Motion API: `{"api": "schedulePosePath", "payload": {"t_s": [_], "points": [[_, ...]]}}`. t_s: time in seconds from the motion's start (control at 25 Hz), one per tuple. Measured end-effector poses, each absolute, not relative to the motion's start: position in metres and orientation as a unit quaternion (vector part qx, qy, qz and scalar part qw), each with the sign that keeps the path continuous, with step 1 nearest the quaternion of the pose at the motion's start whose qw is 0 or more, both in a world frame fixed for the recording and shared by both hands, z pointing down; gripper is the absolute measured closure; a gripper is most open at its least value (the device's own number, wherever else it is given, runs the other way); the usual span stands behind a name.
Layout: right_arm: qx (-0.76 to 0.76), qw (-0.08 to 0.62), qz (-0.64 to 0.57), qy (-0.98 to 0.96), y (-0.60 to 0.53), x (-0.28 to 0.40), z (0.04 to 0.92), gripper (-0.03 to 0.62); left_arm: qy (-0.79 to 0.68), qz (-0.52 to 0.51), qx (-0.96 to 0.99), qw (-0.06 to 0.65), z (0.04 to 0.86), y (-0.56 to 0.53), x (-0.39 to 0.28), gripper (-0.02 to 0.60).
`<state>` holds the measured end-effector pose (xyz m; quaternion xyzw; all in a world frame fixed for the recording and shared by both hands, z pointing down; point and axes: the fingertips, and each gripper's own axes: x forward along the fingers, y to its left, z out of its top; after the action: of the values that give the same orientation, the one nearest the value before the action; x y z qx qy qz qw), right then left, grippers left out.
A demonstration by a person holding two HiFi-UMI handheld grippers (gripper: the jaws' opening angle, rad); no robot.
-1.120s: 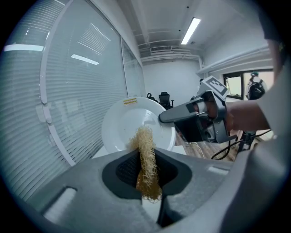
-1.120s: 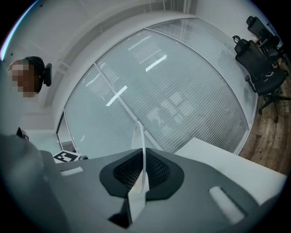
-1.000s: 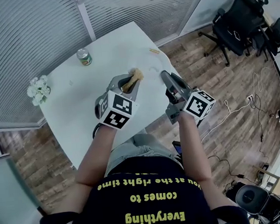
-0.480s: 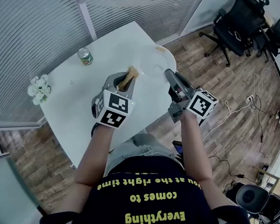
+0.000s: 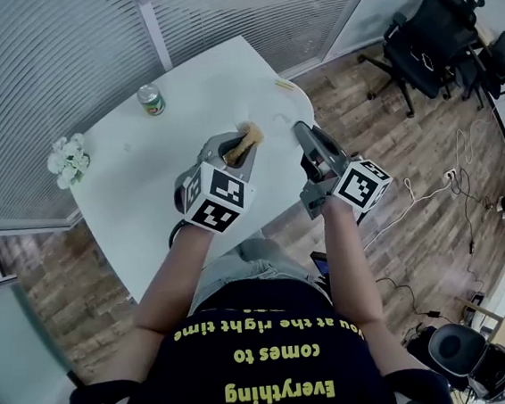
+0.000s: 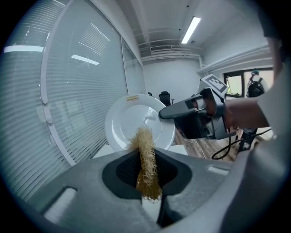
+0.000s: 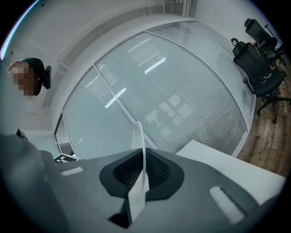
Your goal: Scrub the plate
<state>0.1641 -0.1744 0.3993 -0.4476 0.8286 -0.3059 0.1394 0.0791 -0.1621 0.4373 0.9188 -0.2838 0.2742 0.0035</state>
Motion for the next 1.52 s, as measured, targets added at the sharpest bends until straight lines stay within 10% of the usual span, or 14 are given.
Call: {"api": "schedulePosePath", "payload": {"t_s": [1.52], "points": [[-0.433, 0.149, -0.312, 0.832, -0.178, 0.157, 0.407, 0.582, -0.229, 0.275, 0.934, -0.014, 0.441, -0.131, 0.119, 0.532]]}}
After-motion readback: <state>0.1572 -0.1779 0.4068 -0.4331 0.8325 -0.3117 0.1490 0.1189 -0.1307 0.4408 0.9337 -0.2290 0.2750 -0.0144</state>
